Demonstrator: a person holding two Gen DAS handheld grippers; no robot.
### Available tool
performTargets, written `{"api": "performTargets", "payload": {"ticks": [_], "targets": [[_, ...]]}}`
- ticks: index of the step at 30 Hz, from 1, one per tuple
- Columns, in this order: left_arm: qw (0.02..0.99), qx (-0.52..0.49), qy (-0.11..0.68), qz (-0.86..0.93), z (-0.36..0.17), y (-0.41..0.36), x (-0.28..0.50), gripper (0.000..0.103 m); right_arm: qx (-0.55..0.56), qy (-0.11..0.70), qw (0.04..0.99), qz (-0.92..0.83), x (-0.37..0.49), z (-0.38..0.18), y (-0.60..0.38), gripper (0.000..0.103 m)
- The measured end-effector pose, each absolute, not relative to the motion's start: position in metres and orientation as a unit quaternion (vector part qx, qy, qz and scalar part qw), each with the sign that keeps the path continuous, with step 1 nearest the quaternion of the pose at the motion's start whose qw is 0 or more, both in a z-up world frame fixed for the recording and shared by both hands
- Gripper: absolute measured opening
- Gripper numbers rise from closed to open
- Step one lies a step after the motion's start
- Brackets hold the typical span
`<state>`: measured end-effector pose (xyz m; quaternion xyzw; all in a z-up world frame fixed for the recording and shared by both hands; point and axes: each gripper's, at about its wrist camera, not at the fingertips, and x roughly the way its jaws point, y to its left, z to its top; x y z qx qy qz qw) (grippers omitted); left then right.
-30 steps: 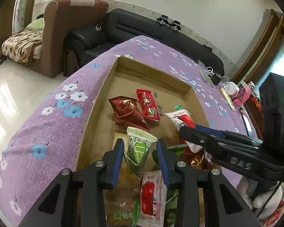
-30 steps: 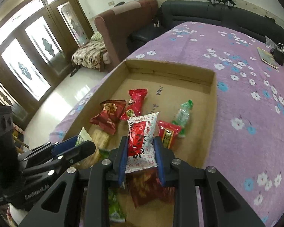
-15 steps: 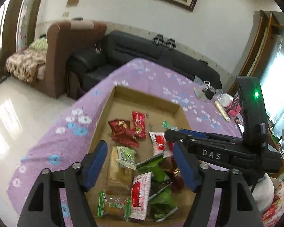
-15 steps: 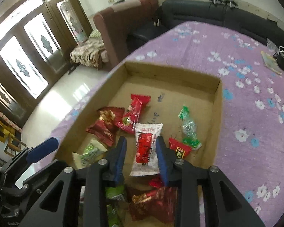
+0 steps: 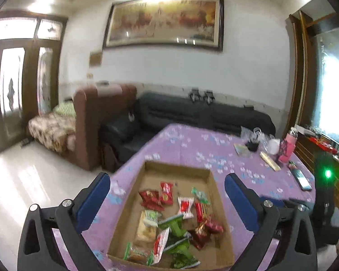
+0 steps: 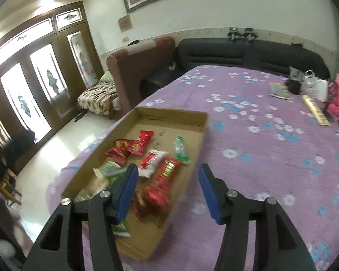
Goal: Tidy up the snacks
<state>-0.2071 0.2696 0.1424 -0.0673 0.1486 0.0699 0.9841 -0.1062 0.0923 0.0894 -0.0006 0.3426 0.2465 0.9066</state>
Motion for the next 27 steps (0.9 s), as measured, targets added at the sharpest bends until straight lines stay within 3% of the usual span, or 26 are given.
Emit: {"api": "performTargets", "payload": {"ticks": [8,15,27], "targets": [[0.993,-0.037,0.031,0.104,0.173,0.232,-0.258,0.102,0.025,0.313,0.926,0.207,-0.131,0.093,0.036,0.062],[0.984,-0.026,0.168,0.042,0.152,0.197,-0.215,0.102,0.022,0.311,0.929,0.2,-0.147,0.083,0.033,0.068],[0.965,-0.027,0.256,0.051,0.117,0.184,-0.187,0.102,-0.006,0.348,0.916,0.2,-0.148,0.054,0.052,0.076]]}}
